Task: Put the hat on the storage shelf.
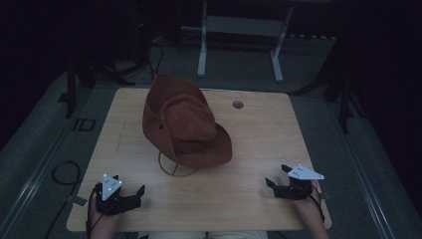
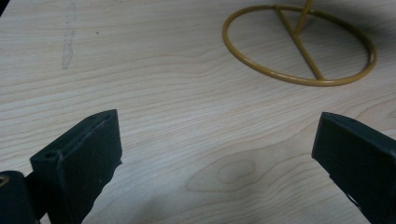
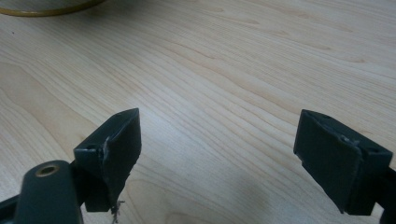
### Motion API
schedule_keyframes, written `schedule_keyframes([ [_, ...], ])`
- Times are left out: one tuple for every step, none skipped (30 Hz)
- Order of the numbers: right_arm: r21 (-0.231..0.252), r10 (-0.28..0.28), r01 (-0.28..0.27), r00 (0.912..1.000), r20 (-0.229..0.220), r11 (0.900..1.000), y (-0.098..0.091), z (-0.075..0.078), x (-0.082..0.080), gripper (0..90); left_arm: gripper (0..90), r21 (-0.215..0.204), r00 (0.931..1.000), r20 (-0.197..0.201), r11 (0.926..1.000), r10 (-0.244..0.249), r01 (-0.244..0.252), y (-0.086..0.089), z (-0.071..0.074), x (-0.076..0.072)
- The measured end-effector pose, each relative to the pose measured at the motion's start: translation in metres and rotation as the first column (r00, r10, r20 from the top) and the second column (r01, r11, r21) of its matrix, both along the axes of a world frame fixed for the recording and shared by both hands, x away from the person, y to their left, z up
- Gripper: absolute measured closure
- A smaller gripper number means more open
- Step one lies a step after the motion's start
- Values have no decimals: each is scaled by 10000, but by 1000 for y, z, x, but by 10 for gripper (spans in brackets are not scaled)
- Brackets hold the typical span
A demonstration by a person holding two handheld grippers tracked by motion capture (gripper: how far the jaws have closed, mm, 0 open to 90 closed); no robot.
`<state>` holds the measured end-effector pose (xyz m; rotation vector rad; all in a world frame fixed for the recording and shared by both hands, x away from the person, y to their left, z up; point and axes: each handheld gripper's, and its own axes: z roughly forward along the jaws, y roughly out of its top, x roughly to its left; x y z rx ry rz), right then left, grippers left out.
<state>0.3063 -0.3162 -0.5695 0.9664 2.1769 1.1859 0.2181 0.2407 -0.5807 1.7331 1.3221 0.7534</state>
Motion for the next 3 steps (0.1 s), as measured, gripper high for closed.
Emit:
schedule_keyframes([
  [-49, 12, -12, 10000, 9, 10000, 0, 0, 0, 149, 24, 35, 10000, 9, 10000, 24, -24, 0, 0, 0],
  [-50, 21, -21, 10000, 2, 10000, 0, -1, 0, 149, 24, 17, 10000, 15, 10000, 12, -12, 0, 0, 0],
  [-35, 30, -30, 10000, -15, 10000, 0, -1, 1, 148, 24, 17, 10000, 15, 10000, 12, -12, 0, 0, 0],
])
